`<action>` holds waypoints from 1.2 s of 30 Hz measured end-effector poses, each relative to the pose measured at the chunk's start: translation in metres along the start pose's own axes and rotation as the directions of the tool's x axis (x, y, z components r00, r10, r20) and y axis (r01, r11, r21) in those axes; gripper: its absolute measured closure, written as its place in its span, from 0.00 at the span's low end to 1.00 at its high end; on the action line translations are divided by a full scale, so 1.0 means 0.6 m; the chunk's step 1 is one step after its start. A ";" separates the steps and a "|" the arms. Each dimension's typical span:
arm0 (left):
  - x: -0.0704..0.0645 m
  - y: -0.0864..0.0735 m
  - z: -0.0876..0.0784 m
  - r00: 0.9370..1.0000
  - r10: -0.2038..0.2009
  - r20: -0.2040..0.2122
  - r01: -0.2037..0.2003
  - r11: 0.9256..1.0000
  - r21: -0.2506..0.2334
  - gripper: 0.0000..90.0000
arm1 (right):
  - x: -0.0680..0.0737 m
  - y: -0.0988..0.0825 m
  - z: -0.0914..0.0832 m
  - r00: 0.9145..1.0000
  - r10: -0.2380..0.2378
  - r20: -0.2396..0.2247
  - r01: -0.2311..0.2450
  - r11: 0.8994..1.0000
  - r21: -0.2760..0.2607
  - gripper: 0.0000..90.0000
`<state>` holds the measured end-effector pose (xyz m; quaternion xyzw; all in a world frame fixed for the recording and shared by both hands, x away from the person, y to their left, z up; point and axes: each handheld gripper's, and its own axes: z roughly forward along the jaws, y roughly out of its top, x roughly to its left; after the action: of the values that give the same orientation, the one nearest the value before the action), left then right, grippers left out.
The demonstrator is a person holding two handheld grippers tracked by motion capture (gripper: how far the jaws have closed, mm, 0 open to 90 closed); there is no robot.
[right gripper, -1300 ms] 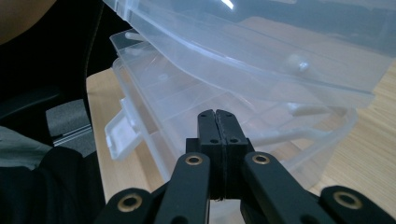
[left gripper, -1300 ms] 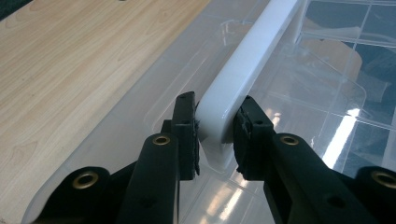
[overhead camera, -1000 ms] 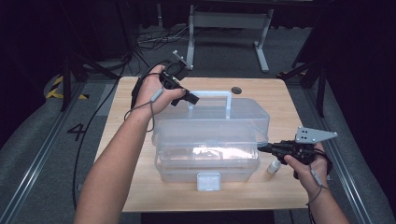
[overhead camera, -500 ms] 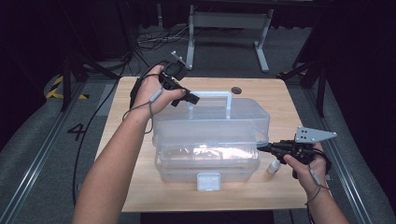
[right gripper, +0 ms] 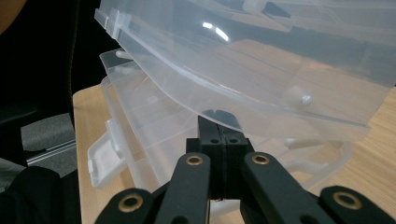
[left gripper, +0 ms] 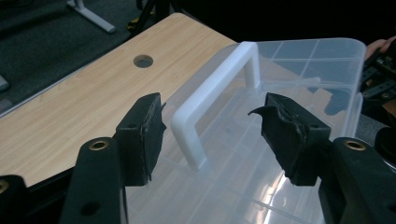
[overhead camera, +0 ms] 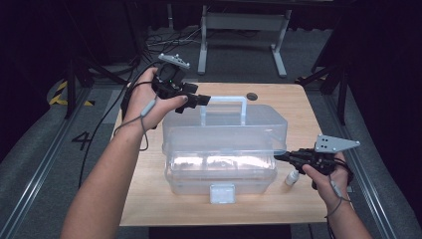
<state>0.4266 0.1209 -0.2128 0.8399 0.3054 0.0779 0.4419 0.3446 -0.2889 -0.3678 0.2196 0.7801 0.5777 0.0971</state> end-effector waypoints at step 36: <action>-0.013 -0.129 -0.130 0.998 0.054 -0.025 -0.057 0.986 -0.154 0.39 | -0.013 0.031 0.003 0.999 0.012 0.030 -0.011 1.000 -0.029 1.00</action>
<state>0.3547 0.2028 -0.2262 0.8104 0.2796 0.1223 0.5002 0.3566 -0.2866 -0.3516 0.2313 0.7690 0.5859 0.1089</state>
